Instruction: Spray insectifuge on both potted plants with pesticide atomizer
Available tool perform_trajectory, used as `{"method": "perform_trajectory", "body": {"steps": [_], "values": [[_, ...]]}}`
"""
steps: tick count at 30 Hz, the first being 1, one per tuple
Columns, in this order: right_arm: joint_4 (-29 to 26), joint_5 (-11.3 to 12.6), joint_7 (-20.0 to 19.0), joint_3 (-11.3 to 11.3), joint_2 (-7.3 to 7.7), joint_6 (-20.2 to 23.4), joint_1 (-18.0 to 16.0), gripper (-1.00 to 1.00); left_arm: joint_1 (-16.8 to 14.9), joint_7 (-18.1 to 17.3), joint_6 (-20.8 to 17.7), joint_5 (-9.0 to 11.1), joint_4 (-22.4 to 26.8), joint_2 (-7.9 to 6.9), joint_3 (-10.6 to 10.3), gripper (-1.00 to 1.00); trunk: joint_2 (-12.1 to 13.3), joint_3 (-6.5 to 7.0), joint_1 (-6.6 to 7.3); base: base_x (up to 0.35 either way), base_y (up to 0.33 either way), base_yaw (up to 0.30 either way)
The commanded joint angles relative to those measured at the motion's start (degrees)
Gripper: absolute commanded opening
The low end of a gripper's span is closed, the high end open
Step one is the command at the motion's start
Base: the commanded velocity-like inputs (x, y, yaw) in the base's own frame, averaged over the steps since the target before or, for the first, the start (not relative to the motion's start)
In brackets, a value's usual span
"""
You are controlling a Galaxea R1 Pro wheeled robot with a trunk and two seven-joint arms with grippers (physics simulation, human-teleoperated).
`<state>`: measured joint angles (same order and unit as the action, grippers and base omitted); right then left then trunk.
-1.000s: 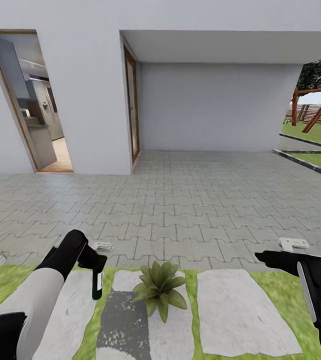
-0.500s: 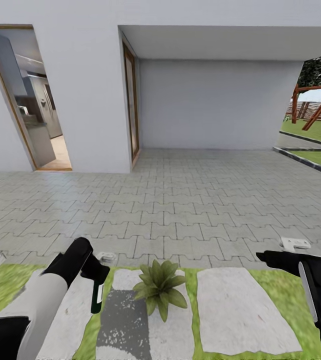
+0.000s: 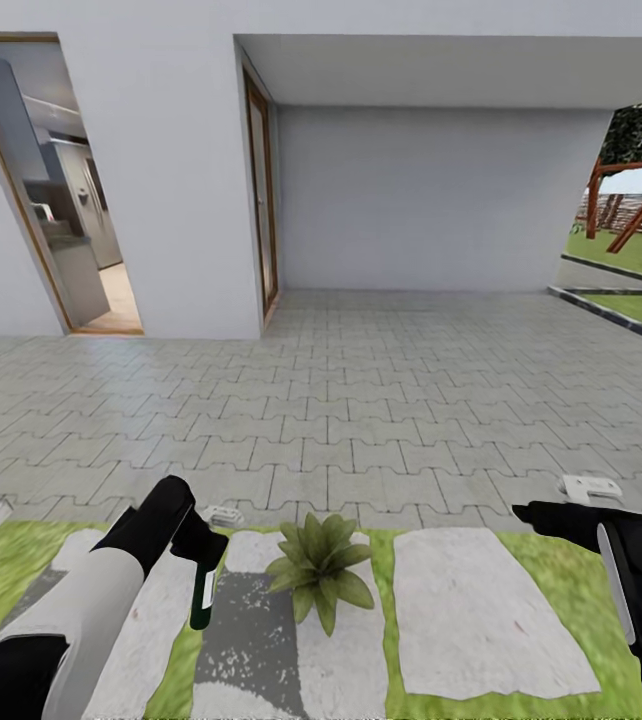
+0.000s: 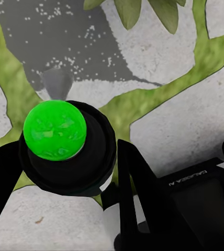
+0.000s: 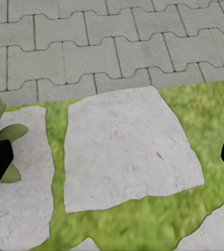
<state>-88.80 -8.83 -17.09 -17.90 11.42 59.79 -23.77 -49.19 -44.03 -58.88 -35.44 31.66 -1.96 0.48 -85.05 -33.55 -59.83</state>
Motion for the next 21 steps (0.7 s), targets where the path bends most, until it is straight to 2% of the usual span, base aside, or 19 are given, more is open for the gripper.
{"method": "perform_trajectory", "body": {"steps": [1, 12, 21], "values": [[-0.1, -0.6, -0.6, 0.0, 0.0, 0.2, -0.1, 1.0, 0.0, -0.5, -0.2, -0.5, 0.1, 0.01, 0.1, -1.0, 0.0, -0.15, 0.0, 0.0, 0.0, -0.026], [-0.1, -0.7, -0.6, 0.0, -0.07, 0.2, -0.1, 1.0, 0.0, -0.5, -0.2, -0.5, 0.1, 0.0, 0.0, -1.0, 0.0, -1.04, 0.0, 0.0, 0.0, -0.089], [-0.1, -0.7, -0.6, 0.0, -0.08, 0.2, 0.0, 1.0, 0.0, -0.5, -0.1, -0.5, 0.1, -0.12, 0.2, -1.0, 0.0, -1.26, 0.0, 0.0, 0.0, -0.057]]}}
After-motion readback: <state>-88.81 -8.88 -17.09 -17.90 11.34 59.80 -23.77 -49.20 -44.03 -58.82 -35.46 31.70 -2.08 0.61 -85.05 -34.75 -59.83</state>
